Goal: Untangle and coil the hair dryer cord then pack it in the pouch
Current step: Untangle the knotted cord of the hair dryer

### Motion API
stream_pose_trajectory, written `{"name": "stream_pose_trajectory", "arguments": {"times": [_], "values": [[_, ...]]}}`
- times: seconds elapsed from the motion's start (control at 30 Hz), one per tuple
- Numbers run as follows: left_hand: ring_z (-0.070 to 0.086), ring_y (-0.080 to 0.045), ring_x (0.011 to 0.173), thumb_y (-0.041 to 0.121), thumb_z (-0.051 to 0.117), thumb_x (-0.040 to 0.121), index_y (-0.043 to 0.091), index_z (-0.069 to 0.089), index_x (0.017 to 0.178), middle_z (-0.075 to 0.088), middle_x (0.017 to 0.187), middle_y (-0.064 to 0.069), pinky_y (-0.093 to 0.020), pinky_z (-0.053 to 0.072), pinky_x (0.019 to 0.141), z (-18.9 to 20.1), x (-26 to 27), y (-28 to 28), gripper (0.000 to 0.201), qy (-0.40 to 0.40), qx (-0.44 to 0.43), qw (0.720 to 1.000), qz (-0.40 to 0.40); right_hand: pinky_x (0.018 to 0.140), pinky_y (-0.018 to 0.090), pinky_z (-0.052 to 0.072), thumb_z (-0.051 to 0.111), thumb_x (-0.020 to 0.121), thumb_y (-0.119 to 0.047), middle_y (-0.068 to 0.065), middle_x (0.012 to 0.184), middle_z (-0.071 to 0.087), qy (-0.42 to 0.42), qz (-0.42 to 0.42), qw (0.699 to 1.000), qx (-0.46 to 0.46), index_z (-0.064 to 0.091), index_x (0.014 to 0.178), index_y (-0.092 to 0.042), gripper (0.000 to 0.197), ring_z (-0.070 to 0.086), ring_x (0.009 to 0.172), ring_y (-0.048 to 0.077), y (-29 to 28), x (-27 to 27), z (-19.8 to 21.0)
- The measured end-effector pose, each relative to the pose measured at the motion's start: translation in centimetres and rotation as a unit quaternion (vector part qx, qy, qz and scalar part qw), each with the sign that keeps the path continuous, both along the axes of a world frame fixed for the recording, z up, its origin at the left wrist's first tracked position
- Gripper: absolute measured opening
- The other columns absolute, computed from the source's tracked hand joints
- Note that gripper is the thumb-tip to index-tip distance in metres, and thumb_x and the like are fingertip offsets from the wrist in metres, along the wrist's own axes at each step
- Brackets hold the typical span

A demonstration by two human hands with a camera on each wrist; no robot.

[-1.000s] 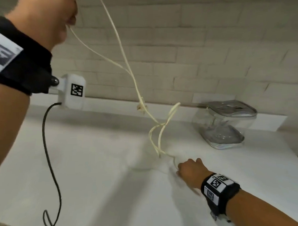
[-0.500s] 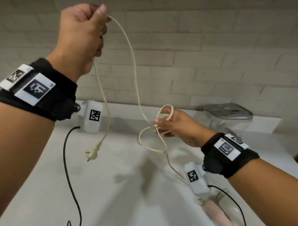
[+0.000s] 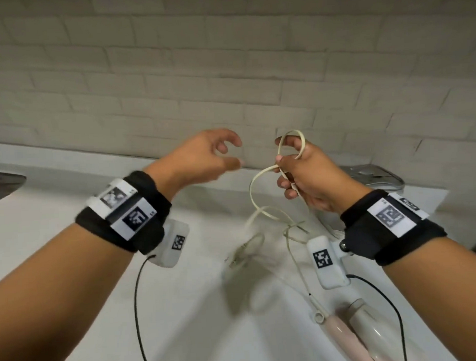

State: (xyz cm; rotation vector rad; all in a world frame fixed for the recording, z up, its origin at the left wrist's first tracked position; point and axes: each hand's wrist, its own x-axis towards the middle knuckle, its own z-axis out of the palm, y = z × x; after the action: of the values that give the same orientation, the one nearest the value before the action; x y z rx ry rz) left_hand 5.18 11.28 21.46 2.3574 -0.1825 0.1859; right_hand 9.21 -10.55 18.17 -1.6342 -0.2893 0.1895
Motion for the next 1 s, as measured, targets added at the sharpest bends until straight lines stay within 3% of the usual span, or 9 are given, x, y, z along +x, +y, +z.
{"name": "stream_pose_trajectory", "arguments": {"times": [0.1, 0.2, 0.27, 0.4, 0.5, 0.6, 0.77, 0.9, 1.0], "values": [[0.057, -0.013, 0.088, 0.06, 0.077, 0.074, 0.028, 0.055, 0.125, 0.052, 0.122, 0.001, -0.027, 0.044, 0.073, -1.8, -0.5, -3.6, 0.065, -0.033, 0.121, 0.991, -0.036, 0.041, 0.025, 0.039, 0.048, 0.104, -0.01, 0.016, 0.088, 0.051, -0.003, -0.004, 1.0, 0.01, 0.049, 0.132, -0.021, 0.031, 0.048, 0.052, 0.017, 0.2, -0.2, 0.2], [0.057, -0.018, 0.098, 0.052, 0.085, 0.068, 0.02, 0.045, 0.128, 0.056, 0.115, -0.001, -0.035, 0.051, 0.078, -4.2, -0.9, -6.4, 0.078, 0.042, 0.092, 0.995, -0.015, 0.041, 0.025, 0.039, 0.048, 0.104, -0.01, 0.013, 0.083, 0.05, -0.004, -0.016, 0.999, 0.032, 0.051, 0.128, -0.021, 0.026, 0.048, 0.05, 0.015, 0.0, -0.2, 0.5], [0.06, -0.021, 0.107, 0.038, 0.086, 0.072, 0.022, 0.038, 0.132, 0.055, 0.121, -0.003, -0.043, 0.056, 0.09, -6.0, -1.1, -7.2, 0.079, 0.136, -0.064, 0.988, -0.041, 0.041, 0.025, 0.039, 0.048, 0.105, -0.011, 0.011, 0.082, 0.05, 0.011, -0.025, 0.998, 0.048, 0.053, 0.119, -0.019, 0.017, 0.048, 0.049, 0.014, -0.3, -0.2, 0.9], [0.061, -0.029, 0.114, 0.016, 0.079, 0.083, 0.037, 0.047, 0.113, 0.06, 0.122, -0.007, -0.058, 0.051, 0.096, -8.1, -1.7, -8.0, 0.05, 0.265, -0.379, 0.879, -0.114, 0.04, 0.023, 0.037, 0.051, 0.105, -0.013, 0.01, 0.08, 0.049, 0.028, -0.029, 0.993, 0.108, 0.052, 0.095, -0.011, 0.01, 0.048, 0.048, 0.011, -1.5, 0.0, 1.5], [0.063, -0.024, 0.101, 0.027, 0.079, 0.083, 0.02, 0.059, 0.116, 0.065, 0.108, -0.005, -0.059, 0.052, 0.092, -9.5, -2.3, -10.0, 0.039, 0.287, -0.319, 0.893, -0.136, 0.041, 0.023, 0.037, 0.049, 0.105, -0.012, 0.009, 0.078, 0.047, 0.023, -0.034, 0.991, 0.126, 0.05, 0.098, -0.01, 0.007, 0.047, 0.049, 0.011, -1.7, 0.2, 1.6], [0.073, -0.035, 0.092, 0.003, 0.068, 0.088, -0.003, 0.055, 0.122, 0.063, 0.112, -0.02, -0.053, 0.061, 0.08, -10.3, -1.8, -11.0, 0.037, 0.289, -0.231, 0.926, -0.069, 0.042, 0.024, 0.036, 0.053, 0.104, -0.012, 0.006, 0.078, 0.044, 0.003, -0.038, 0.993, 0.112, 0.05, 0.104, -0.009, 0.005, 0.045, 0.053, 0.011, -2.5, 0.7, 1.0], [0.048, -0.017, 0.047, 0.003, 0.06, 0.091, 0.007, 0.07, 0.081, 0.064, 0.059, 0.0, -0.019, 0.035, 0.041, -7.7, -1.1, -8.0, 0.014, 0.176, -0.112, 0.978, 0.013, 0.072, 0.031, 0.055, 0.079, 0.083, -0.016, 0.002, 0.094, 0.059, -0.154, 0.008, 0.961, -0.23, 0.047, 0.135, -0.019, 0.061, 0.062, 0.078, 0.014, -6.4, 1.8, 0.4], [0.023, -0.011, 0.035, 0.009, 0.055, 0.09, 0.017, 0.05, 0.066, 0.039, 0.059, -0.003, -0.014, 0.015, 0.04, -3.5, -0.8, -5.0, 0.025, 0.114, -0.267, 0.953, 0.084, 0.065, 0.039, 0.051, 0.066, 0.09, -0.014, 0.005, 0.086, 0.063, -0.234, -0.087, 0.885, -0.393, 0.053, 0.096, -0.019, 0.015, 0.062, 0.077, 0.03, -9.7, 3.5, -0.7], [0.013, -0.011, 0.043, 0.02, 0.055, 0.088, 0.024, 0.038, 0.065, 0.023, 0.058, 0.001, -0.018, 0.008, 0.044, -1.3, -1.5, -3.7, 0.028, 0.075, -0.346, 0.934, 0.042, 0.068, 0.026, 0.044, 0.059, 0.1, -0.028, 0.004, 0.109, 0.066, -0.18, -0.114, 0.875, -0.435, 0.053, 0.137, -0.017, 0.039, 0.066, 0.088, 0.023, -10.3, 3.4, -1.4]]}}
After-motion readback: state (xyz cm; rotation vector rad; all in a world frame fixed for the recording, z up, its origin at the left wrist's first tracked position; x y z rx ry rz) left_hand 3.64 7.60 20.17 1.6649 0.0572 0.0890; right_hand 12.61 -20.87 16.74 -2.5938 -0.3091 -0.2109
